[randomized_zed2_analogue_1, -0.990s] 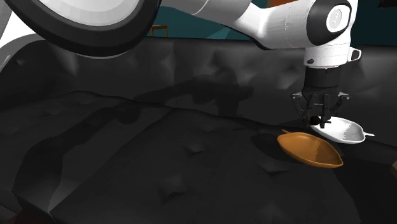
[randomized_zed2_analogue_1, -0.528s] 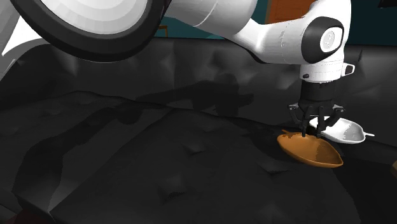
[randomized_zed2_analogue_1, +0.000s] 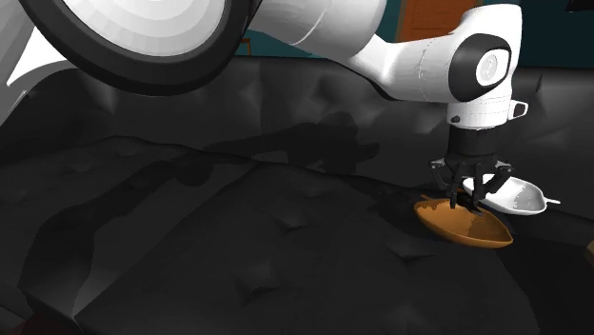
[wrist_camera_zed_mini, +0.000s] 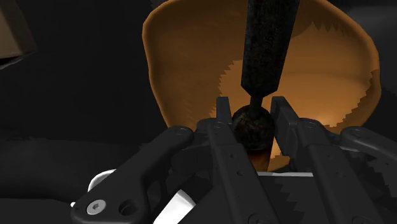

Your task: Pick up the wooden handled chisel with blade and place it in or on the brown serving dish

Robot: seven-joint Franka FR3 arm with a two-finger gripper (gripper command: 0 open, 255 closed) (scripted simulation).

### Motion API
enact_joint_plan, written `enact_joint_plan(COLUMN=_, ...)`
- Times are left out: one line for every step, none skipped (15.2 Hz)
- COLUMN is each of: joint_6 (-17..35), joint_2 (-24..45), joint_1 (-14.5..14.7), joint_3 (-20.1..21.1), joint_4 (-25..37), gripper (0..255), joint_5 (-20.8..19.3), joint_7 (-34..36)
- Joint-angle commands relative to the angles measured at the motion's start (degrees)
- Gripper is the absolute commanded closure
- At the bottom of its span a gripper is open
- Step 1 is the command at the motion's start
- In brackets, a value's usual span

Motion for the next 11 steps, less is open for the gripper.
enact_joint_plan(joint_6=0.0, joint_2=0.0, joint_1=0.0, joint_3=0.0, joint_4=0.0, gripper=255, joint_5=0.0, joint_7=0.0)
enact_joint_plan(joint_6=0.0, joint_2=0.0, joint_1=0.0, joint_3=0.0, joint_4=0.0, gripper=0, joint_5=0.0, joint_7=0.0)
enact_joint_plan(joint_6=0.0, joint_2=0.0, joint_1=0.0, joint_3=0.0, joint_4=0.0, gripper=0, joint_5=0.0, joint_7=0.0)
enact_joint_plan(joint_6=0.0, joint_2=0.0, joint_1=0.0, joint_3=0.0, joint_4=0.0, gripper=0, joint_5=0.0, joint_7=0.0)
enact_joint_plan(joint_6=0.0, joint_2=0.0, joint_1=0.0, joint_3=0.0, joint_4=0.0, gripper=0, joint_5=0.0, joint_7=0.0)
enact_joint_plan(joint_6=0.0, joint_2=0.0, joint_1=0.0, joint_3=0.0, joint_4=0.0, gripper=0, joint_5=0.0, joint_7=0.0)
enact_joint_plan(joint_6=0.0, joint_2=0.0, joint_1=0.0, joint_3=0.0, joint_4=0.0, gripper=0, joint_5=0.0, joint_7=0.0)
enact_joint_plan(joint_6=-1.4, joint_2=-0.8, joint_1=0.2, joint_3=-0.1, joint_4=0.6, gripper=0, joint_5=-0.1, joint_7=0.0)
enact_joint_plan(joint_6=-2.8, joint_2=-1.5, joint_1=0.3, joint_3=-0.1, joint_4=1.3, gripper=0, joint_5=-0.2, joint_7=0.1)
enact_joint_plan(joint_6=-4.3, joint_2=-2.1, joint_1=0.5, joint_3=-0.2, joint_4=2.2, gripper=0, joint_5=-0.3, joint_7=0.1)
enact_joint_plan(joint_6=-5.5, joint_2=-2.5, joint_1=0.5, joint_3=-0.2, joint_4=3.0, gripper=0, joint_5=-0.3, joint_7=0.2)
